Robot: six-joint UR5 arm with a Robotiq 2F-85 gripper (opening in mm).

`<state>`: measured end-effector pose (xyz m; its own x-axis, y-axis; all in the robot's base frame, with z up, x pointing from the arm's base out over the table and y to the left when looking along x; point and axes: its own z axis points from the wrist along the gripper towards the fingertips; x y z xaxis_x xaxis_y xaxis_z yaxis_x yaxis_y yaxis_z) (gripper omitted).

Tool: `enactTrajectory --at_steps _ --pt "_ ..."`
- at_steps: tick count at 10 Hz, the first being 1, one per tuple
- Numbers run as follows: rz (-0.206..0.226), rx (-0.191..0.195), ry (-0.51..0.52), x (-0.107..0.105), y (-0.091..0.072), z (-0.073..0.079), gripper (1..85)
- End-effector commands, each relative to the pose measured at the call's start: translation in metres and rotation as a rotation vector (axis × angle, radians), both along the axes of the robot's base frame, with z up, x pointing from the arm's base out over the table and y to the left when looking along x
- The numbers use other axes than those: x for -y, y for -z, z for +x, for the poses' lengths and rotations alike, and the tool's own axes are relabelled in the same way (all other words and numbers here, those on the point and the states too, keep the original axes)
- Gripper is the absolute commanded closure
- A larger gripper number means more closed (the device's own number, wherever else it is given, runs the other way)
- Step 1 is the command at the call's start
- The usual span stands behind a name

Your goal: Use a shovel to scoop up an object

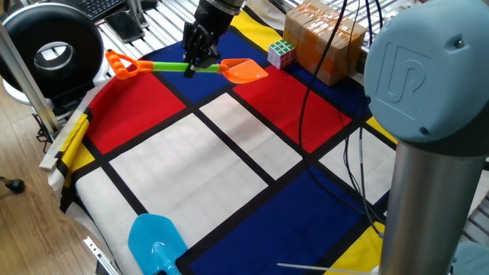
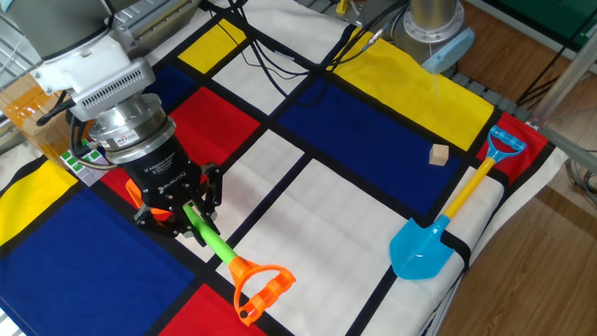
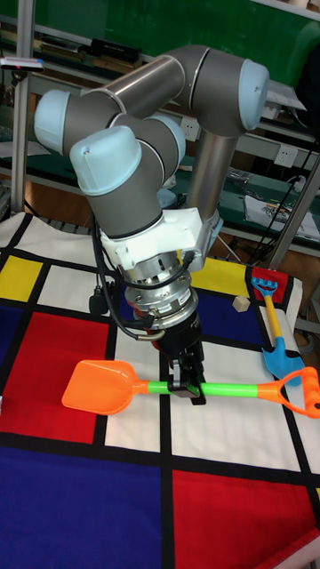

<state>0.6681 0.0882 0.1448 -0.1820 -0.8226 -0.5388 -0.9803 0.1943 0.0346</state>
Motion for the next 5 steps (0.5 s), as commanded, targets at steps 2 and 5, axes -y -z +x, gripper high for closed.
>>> enactTrajectory --at_steps 2,5 --pt "-0.035 0.001 0.006 0.0091 0.0030 0.0012 84.7" --pt "-0.060 -0.001 0.019 0.0150 0.0062 0.0024 84.7"
